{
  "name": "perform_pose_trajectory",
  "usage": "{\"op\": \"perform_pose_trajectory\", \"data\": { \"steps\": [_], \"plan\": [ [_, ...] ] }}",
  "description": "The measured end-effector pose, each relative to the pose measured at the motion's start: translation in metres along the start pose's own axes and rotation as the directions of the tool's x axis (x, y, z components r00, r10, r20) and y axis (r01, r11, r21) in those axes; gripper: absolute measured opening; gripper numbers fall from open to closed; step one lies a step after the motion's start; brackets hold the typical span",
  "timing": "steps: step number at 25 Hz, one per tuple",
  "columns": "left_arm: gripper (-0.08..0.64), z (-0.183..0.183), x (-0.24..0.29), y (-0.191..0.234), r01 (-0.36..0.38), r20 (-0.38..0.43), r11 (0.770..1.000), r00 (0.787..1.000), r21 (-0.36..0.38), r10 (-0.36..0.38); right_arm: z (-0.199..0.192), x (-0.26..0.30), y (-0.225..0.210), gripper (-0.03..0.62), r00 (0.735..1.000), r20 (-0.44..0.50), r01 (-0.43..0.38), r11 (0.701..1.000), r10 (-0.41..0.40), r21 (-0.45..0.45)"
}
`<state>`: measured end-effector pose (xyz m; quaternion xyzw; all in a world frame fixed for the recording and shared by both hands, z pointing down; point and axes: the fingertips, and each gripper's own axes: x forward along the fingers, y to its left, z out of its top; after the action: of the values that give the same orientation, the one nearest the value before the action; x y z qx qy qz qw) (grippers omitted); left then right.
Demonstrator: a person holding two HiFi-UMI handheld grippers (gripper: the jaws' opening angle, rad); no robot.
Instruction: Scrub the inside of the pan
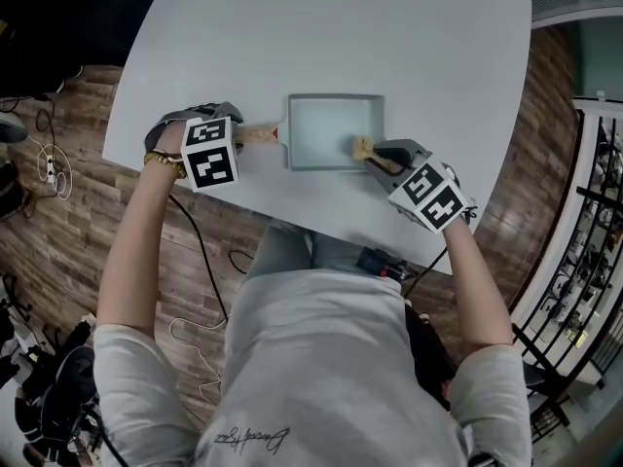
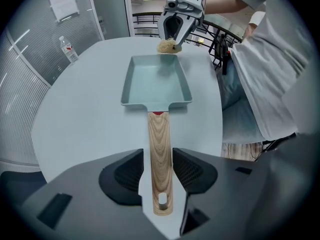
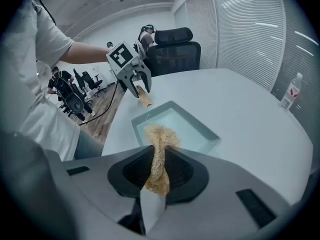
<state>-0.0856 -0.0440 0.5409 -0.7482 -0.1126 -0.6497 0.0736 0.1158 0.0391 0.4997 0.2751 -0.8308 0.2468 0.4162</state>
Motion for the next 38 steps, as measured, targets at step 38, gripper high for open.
{"op": "perform_pose_trajectory", "data": {
  "steps": [38],
  "plan": [
    [0.011,0.128,-0.163,-0.026,0.061,0.525,0.573,0.491,-0.817,0.696,0.063,-0.089,0.021,0.078,0.885,0.411,0.102,0.951,-0.221,0.292]
  ]
}}
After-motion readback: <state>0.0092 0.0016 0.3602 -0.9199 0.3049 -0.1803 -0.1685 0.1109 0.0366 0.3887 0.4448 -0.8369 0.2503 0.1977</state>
